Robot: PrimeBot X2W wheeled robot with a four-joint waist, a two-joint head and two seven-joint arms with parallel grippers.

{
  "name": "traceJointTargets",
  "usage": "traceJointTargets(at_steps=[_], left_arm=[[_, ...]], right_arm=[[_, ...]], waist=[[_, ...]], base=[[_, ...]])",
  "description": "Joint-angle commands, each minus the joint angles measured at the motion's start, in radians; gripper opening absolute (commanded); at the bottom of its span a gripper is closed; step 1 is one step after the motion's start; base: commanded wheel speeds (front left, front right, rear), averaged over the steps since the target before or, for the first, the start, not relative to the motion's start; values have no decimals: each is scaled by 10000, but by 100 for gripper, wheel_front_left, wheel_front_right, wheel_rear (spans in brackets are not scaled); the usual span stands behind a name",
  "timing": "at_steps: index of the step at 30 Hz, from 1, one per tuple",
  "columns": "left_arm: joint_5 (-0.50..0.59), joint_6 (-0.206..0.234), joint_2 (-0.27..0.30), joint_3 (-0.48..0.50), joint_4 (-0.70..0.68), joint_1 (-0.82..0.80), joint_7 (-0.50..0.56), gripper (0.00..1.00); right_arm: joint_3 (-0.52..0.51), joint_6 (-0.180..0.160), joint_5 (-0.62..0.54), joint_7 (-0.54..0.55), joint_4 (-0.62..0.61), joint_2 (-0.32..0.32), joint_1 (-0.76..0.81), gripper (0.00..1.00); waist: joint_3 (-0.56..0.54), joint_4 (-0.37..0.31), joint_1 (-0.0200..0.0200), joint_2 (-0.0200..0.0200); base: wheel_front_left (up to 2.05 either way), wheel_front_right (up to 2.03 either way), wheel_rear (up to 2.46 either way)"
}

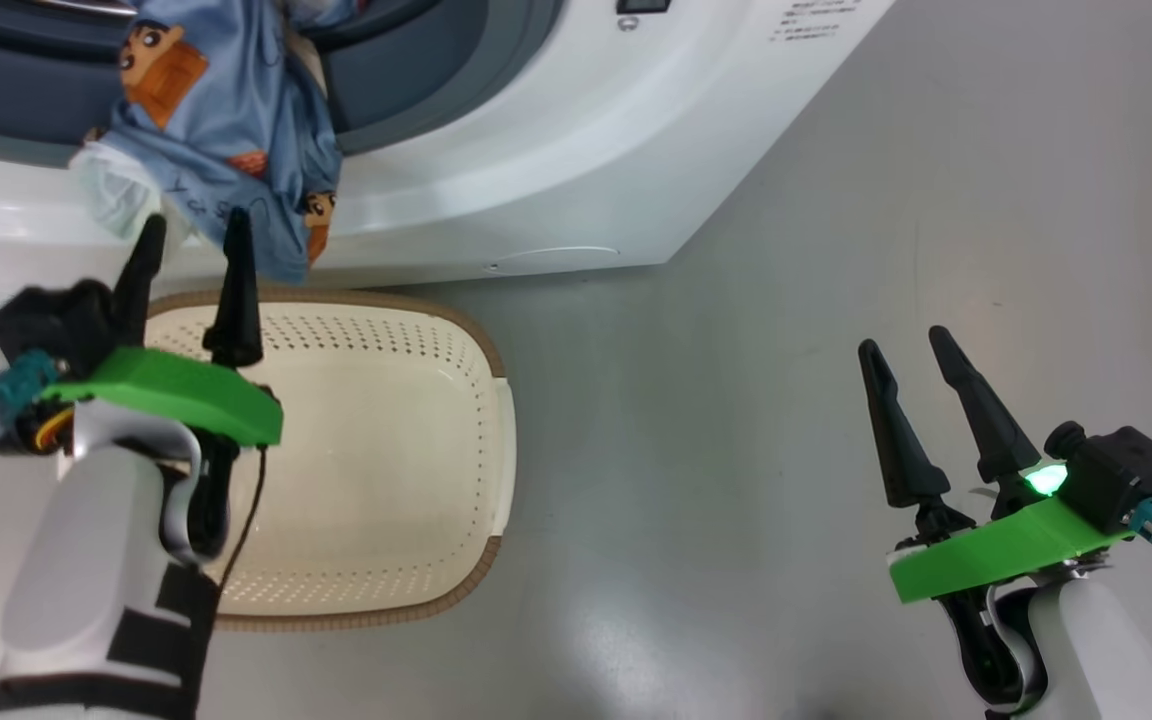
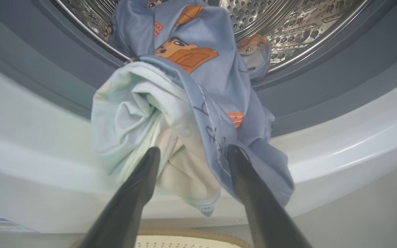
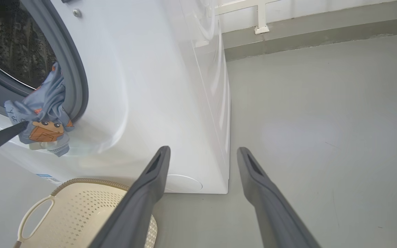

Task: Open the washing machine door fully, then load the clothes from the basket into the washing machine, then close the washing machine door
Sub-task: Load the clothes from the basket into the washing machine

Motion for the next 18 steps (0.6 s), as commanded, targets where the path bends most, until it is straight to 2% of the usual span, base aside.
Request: traceJointTargets(at_steps=[1, 12, 13, 14, 15, 16, 17, 18], left_arm=[[-106, -15, 422, 129, 198, -389, -61, 100], [-73, -15, 794, -19, 2070, -1861, -61, 100], [-80, -15, 795, -45, 2140, -1925, -61, 90], [-98, -15, 792, -82, 2193, -1972, -61, 52], [-130, -15, 790, -141, 2240, -2006, -61, 33], [-165, -15, 791, -216, 2282, -2037, -61, 8], [-199, -15, 796, -286, 2312, -2068, -61, 0], [-199, -15, 796, -286, 2312, -2068, -61, 0]], right_arm=[[253, 16, -68, -48, -231, 32, -111, 100], [318, 16, -48, -48, -229, 163, -234, 100], [311, 16, -46, -48, -227, 168, -235, 100], [302, 16, -46, -48, -226, 173, -230, 100], [290, 16, -48, -48, -225, 178, -225, 100], [275, 16, -51, -48, -224, 186, -219, 100], [259, 16, -55, -48, -223, 193, -215, 100], [259, 16, -55, -48, -223, 193, -215, 100]], waist=[[105, -116, 0, 0], [261, -468, 0, 0], [256, -482, 0, 0], [252, -492, 0, 0], [249, -496, 0, 0], [244, -495, 0, 0], [243, -490, 0, 0], [243, -490, 0, 0]], base=[[0, 0, 0], [0, 0, 0], [0, 0, 0], [0, 0, 0], [0, 0, 0], [0, 0, 0], [0, 0, 0], [0, 0, 0]])
